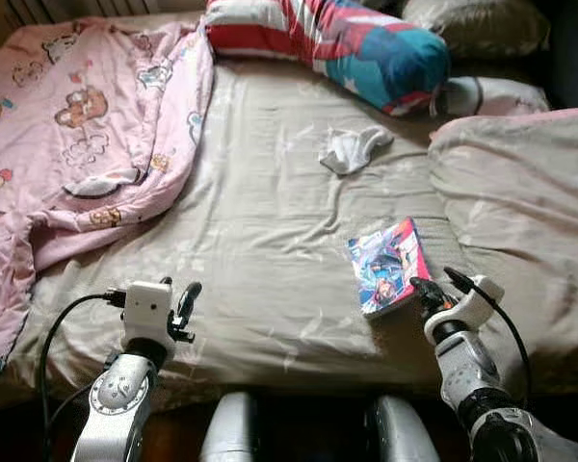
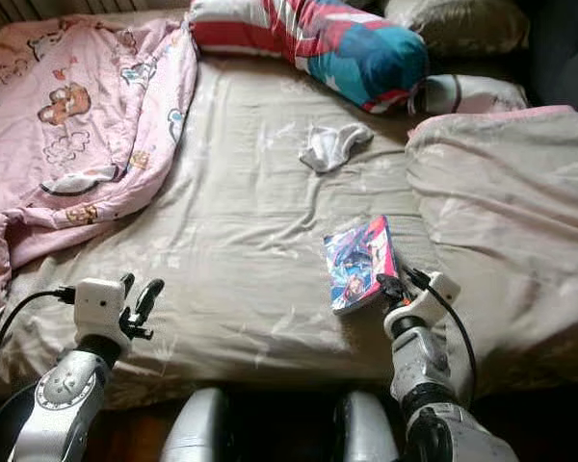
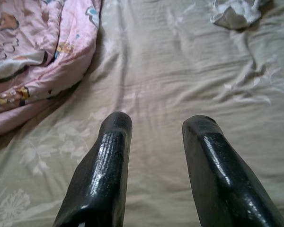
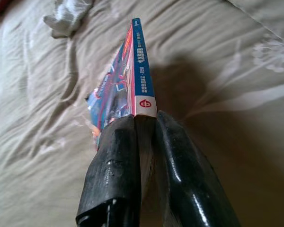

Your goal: Clean up the room

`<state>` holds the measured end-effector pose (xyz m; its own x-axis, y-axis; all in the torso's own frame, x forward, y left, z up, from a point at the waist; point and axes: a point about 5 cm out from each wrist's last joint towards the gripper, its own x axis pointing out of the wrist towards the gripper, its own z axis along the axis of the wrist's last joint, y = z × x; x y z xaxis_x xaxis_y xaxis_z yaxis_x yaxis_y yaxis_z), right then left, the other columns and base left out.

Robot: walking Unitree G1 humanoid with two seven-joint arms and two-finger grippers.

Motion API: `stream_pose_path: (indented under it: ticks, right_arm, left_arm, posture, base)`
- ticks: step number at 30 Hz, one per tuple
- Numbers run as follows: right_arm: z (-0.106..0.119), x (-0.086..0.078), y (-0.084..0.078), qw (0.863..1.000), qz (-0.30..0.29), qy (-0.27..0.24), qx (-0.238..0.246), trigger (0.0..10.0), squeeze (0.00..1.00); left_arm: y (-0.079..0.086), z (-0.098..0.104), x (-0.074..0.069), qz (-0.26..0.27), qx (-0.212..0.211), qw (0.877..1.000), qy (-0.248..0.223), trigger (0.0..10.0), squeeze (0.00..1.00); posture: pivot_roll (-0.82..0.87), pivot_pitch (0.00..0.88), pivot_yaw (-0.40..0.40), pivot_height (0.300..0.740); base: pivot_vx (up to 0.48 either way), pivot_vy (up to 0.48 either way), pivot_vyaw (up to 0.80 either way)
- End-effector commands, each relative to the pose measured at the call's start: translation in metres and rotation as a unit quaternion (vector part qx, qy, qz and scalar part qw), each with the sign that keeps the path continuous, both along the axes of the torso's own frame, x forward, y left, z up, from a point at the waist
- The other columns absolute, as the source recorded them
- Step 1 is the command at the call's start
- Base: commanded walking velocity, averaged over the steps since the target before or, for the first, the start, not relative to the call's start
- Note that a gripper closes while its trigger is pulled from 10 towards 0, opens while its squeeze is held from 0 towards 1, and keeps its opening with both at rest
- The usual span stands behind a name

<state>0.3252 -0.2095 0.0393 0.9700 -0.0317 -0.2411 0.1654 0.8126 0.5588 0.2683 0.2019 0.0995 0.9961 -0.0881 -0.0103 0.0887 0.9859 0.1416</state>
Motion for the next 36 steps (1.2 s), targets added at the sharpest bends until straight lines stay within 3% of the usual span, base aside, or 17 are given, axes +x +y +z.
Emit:
stream_pose_path:
  ticks: [1,4,5,6,8,9,10,11,14,25,26,28,33,36]
  right_arm:
    - [-0.005,-0.005,-0.005,1.000,-0.008,0.008,-0.010,10.0,0.00]
    - [-0.004,-0.005,-0.006,1.000,-0.009,0.007,-0.014,10.0,0.00]
    - [-0.004,-0.005,-0.006,1.000,-0.009,0.006,-0.016,10.0,0.26]
    - [-0.004,-0.005,-0.007,1.000,-0.010,0.006,-0.017,10.0,0.40]
    - [-0.003,-0.005,-0.008,1.000,-0.013,0.008,-0.022,10.0,0.53]
    - [-0.004,-0.005,-0.009,0.999,-0.016,0.010,-0.027,10.0,0.87]
    - [-0.004,-0.005,-0.010,0.999,-0.017,0.011,-0.030,10.0,0.87]
    - [-0.004,-0.006,-0.010,0.999,-0.019,0.013,-0.033,10.0,0.96]
    - [-0.004,-0.007,-0.015,0.999,-0.034,0.018,-0.037,10.0,1.00]
    - [-0.003,-0.011,-0.023,0.992,-0.057,0.019,-0.108,10.0,0.99]
    - [-0.003,-0.012,-0.023,0.990,-0.055,0.015,-0.125,10.0,0.00]
    - [0.000,-0.011,-0.016,0.985,-0.036,-0.004,-0.170,10.0,0.00]
    - [0.003,-0.013,0.003,0.975,0.003,-0.049,-0.217,10.0,0.00]
    - [0.005,-0.016,0.006,0.964,-0.004,-0.069,-0.257,10.0,0.00]
  left_arm:
    - [0.002,-0.002,-0.004,-0.003,0.010,1.000,0.014,10.0,0.00]
    - [0.002,-0.002,-0.004,-0.004,0.011,1.000,0.016,10.0,0.00]
    - [0.001,-0.002,-0.004,-0.005,0.011,1.000,0.015,10.0,0.00]
    - [0.001,-0.002,-0.003,-0.005,0.010,1.000,0.015,10.0,0.00]
    - [0.000,-0.001,-0.002,-0.006,0.011,1.000,0.015,10.0,0.00]
    - [0.000,-0.001,-0.002,-0.006,0.012,1.000,0.016,10.0,0.00]
    - [0.001,-0.001,-0.001,-0.005,0.014,1.000,0.016,10.0,0.00]
    - [0.001,-0.001,-0.001,-0.005,0.014,1.000,0.016,10.0,0.00]
    - [0.003,0.000,0.000,-0.003,0.015,1.000,0.016,10.0,0.00]
    - [0.001,0.001,0.008,-0.004,0.014,1.000,0.014,10.0,0.00]
    - [0.001,0.001,0.010,-0.004,0.013,1.000,0.013,10.0,0.00]
    - [0.001,0.000,0.014,-0.001,0.008,1.000,0.011,10.0,0.00]
    - [-0.003,-0.001,0.021,0.004,-0.015,1.000,0.003,10.0,0.00]
    - [-0.008,-0.003,0.026,0.003,-0.024,1.000,0.001,10.0,0.00]
  posture:
    - [0.14,0.275,0.084,0.634]
    - [0.14,0.273,0.085,0.634]
    - [0.14,0.271,0.086,0.634]
    - [0.14,0.270,0.086,0.634]
    - [0.14,0.269,0.089,0.634]
    - [0.14,0.267,0.090,0.634]
    - [0.14,0.266,0.090,0.634]
    - [0.15,0.264,0.090,0.634]
    - [0.15,0.261,0.089,0.634]
    - [0.13,0.244,0.088,0.634]
    - [0.13,0.236,0.084,0.634]
    - [0.11,0.227,0.078,0.634]
    - [0.07,0.196,0.058,0.634]
    - [0.06,0.184,0.052,0.634]
  base:
    - [0.000,0.000,0.00]
    - [0.000,0.000,0.00]
    - [0.000,0.000,0.00]
    - [0.000,0.000,0.00]
    - [0.000,0.000,0.00]
    - [0.000,0.000,0.00]
    - [0.000,0.000,0.00]
    - [0.000,0.000,0.00]
    - [0.000,0.000,0.00]
    - [0.000,0.000,0.00]
    - [0.000,0.000,0.00]
    - [0.000,0.000,0.00]
    - [0.000,0.000,0.00]
    - [0.000,0.000,0.00]
